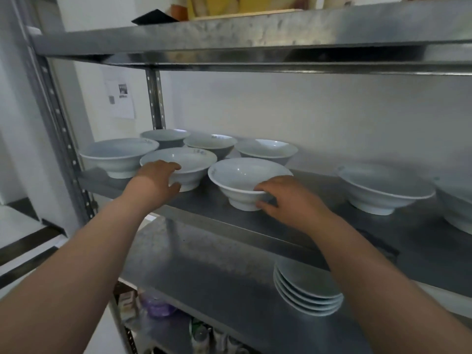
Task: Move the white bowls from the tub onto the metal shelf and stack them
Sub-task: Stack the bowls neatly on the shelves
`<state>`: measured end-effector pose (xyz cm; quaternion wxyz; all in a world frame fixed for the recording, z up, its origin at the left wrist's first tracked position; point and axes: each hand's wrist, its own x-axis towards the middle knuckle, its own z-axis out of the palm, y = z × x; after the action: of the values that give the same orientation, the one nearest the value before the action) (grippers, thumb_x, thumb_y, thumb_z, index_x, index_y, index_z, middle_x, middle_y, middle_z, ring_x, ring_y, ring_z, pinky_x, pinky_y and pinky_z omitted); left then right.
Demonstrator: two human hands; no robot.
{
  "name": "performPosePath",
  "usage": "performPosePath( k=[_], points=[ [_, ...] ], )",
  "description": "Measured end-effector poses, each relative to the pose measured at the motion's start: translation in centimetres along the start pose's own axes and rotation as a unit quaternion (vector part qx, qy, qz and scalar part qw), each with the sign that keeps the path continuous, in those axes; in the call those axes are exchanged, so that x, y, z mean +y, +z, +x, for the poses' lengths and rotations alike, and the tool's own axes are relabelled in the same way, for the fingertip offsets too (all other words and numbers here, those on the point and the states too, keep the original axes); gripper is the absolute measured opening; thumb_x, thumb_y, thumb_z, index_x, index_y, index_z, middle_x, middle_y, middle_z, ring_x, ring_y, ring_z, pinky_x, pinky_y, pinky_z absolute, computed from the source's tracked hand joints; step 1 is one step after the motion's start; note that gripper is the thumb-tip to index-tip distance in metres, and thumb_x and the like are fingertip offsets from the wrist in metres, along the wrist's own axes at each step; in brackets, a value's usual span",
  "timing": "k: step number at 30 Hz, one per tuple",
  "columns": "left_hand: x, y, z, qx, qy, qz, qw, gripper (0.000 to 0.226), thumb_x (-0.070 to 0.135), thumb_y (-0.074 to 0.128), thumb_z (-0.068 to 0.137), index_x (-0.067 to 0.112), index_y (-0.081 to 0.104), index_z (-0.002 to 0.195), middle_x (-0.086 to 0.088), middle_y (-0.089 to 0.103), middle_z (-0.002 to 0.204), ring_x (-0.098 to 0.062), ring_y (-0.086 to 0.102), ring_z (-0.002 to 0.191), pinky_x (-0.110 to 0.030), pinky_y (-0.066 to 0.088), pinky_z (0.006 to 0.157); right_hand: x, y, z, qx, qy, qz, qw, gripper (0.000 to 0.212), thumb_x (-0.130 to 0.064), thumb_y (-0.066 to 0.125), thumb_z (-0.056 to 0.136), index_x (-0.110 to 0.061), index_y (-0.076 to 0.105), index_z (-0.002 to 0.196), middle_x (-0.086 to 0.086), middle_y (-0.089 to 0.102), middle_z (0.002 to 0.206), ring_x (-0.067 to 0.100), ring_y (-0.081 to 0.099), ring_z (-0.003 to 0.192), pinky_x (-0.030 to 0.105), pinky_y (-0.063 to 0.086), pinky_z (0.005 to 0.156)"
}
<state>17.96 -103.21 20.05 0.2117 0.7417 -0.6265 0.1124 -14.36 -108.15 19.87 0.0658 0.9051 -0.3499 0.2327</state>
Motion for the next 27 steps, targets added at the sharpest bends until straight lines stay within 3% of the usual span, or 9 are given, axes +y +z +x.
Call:
performPosePath(
  k=[3, 7, 9, 13, 18, 23, 27],
  points=[
    [-1.2, -0.2, 1.9, -0.056, 0.031, 0.103, 0.993, 0.031, 0.026, 0.050, 0.097, 0.022, 0.057, 0.127, -0.008, 0.060, 0.129, -0.029, 0.054, 0.116, -0.037, 0.046, 0.095, 0.1, 0.7, 0.7, 0.008, -0.012, -0.036, 0.999, 0.010, -0.026, 0.065, 0.090, -0.016, 0.068, 0.092, 0.002, 0.067, 0.085, 0.028, 0.060, 0.084, 0.036, 0.046, 0.074],
    [-2.0, 0.1, 3.0, -0.069, 0.052, 0.138, 0.987, 0.018, 0.017, 0.051, 0.092, 0.027, 0.057, 0.106, -0.001, 0.065, 0.109, -0.026, 0.061, 0.096, -0.038, 0.053, 0.081, -0.2, 1.0, 0.2, 0.044, -0.006, -0.043, 0.998, 0.004, -0.018, 0.068, 0.089, -0.020, 0.071, 0.090, -0.004, 0.069, 0.086, 0.024, 0.061, 0.083, 0.032, 0.045, 0.069],
    [-1.9, 0.1, 2.8, -0.014, 0.053, 0.119, 0.991, 0.019, 0.015, 0.056, 0.089, 0.027, 0.059, 0.102, -0.001, 0.066, 0.101, -0.026, 0.062, 0.088, -0.036, 0.053, 0.074, -0.1, 0.6, -0.3, 0.065, 0.001, -0.054, 0.996, 0.004, -0.019, 0.069, 0.088, -0.020, 0.071, 0.090, -0.004, 0.069, 0.084, 0.025, 0.061, 0.083, 0.032, 0.048, 0.065],
    [0.6, -1.3, 1.9, 0.188, 0.132, 0.067, 0.971, 0.017, 0.000, 0.067, 0.079, 0.013, 0.068, 0.090, -0.015, 0.067, 0.076, -0.034, 0.061, 0.061, -0.038, 0.053, 0.057, 1.9, -2.0, -2.2, 0.140, -0.027, -0.080, 0.987, 0.015, -0.029, 0.059, 0.089, -0.020, 0.071, 0.091, 0.000, 0.068, 0.079, 0.027, 0.061, 0.076, 0.037, 0.052, 0.063],
    [8.0, -3.0, 3.0, 0.280, 0.212, -0.021, 0.936, 0.018, 0.009, 0.056, 0.087, 0.008, 0.071, 0.097, -0.022, 0.070, 0.085, -0.043, 0.064, 0.070, -0.046, 0.053, 0.062, 6.2, -8.1, -6.4, 0.212, -0.019, -0.131, 0.968, 0.023, -0.029, 0.058, 0.092, -0.013, 0.075, 0.093, 0.006, 0.071, 0.082, 0.030, 0.063, 0.075, 0.037, 0.049, 0.081],
    [17.8, -1.1, 4.3, 0.267, 0.269, -0.087, 0.921, 0.027, 0.018, 0.049, 0.085, 0.014, 0.069, 0.102, -0.017, 0.070, 0.088, -0.040, 0.064, 0.075, -0.044, 0.053, 0.064, 12.9, -14.4, -12.3, 0.200, 0.072, -0.181, 0.960, 0.032, -0.034, 0.049, 0.092, -0.013, 0.073, 0.095, 0.005, 0.071, 0.083, 0.033, 0.061, 0.077, 0.037, 0.048, 0.071],
    [26.5, 1.2, 4.3, 0.259, 0.310, -0.122, 0.906, 0.025, 0.015, 0.055, 0.080, 0.013, 0.071, 0.099, -0.015, 0.070, 0.085, -0.038, 0.065, 0.073, -0.041, 0.053, 0.062, 18.4, -17.7, -17.0, 0.167, 0.133, -0.238, 0.947, 0.022, -0.025, 0.053, 0.090, -0.012, 0.070, 0.086, 0.008, 0.069, 0.074, 0.034, 0.059, 0.071, 0.037, 0.048, 0.064]
  ],
)
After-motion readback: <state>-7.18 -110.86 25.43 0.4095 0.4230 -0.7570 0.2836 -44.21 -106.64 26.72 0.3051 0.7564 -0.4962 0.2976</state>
